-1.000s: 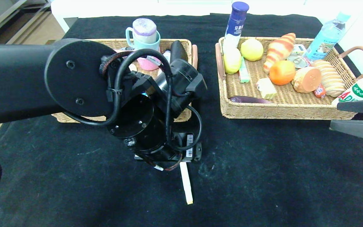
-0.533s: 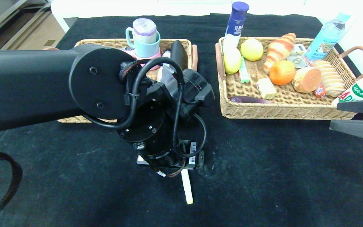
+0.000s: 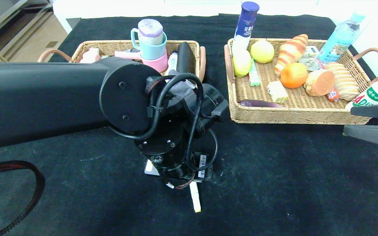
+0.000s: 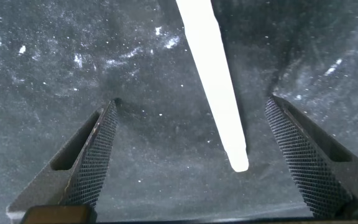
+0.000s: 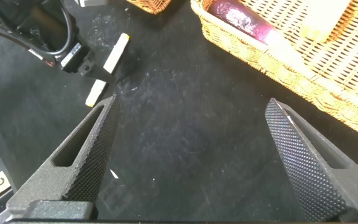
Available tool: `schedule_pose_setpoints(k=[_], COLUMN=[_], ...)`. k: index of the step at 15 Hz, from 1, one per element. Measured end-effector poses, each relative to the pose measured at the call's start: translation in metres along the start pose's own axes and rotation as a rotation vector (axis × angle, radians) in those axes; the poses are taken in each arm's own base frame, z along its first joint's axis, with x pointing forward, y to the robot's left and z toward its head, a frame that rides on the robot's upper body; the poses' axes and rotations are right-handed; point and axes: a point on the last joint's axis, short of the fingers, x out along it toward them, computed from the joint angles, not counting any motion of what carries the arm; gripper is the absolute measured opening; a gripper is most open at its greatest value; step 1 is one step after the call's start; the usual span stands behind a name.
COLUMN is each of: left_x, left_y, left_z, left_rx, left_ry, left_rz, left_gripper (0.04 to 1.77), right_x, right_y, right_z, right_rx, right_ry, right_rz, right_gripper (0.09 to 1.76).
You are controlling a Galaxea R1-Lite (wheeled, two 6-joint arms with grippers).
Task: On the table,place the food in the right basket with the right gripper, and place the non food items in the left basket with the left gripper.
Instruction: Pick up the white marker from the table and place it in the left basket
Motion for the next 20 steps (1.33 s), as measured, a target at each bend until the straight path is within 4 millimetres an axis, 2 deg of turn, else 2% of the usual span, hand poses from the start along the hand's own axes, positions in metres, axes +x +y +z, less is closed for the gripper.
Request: schedule_pose_setpoints(k=[9, 10, 12, 16, 17, 20], left_x=[0.0052, 0.0055, 0.0056, 0.0059, 0.006, 0.0057], left_y=[-0.0032, -0.0033, -0.0034, -0.0033, -0.0032, -0.003], left_z=[-0.0008, -0.0008, -0.0008, -0.0011, -0.0012, -0.0013], left_rx=[0.01, 0.01, 0.011, 0.009, 0.009, 0.003], left_ry=[0.007, 0.008, 0.008, 0.009, 0.009, 0.01], left_rz=[0.014, 0.015, 0.015, 0.016, 0.016, 0.016], left_gripper=[1.71, 1.49, 1.18, 0.73, 0.21, 0.25], right_x=[0.0005, 0.0005, 0.0005, 0.0005, 0.0005, 0.0005], right_y=[0.0004, 0.0004, 0.0004, 0.0004, 0.0004, 0.0005], right_z=[-0.0004, -0.0004, -0.0004, -0.0004, -0.0004, -0.0005], right_rx=[0.0, 0.0, 0.0, 0.0, 0.0, 0.0], right_ry=[0.001, 0.002, 0.001, 0.002, 0.002, 0.002], right_rz=[0.004, 0.003, 0.004, 0.004, 0.004, 0.004], right_gripper=[1.71, 1.71, 1.71, 1.71, 1.71, 1.71])
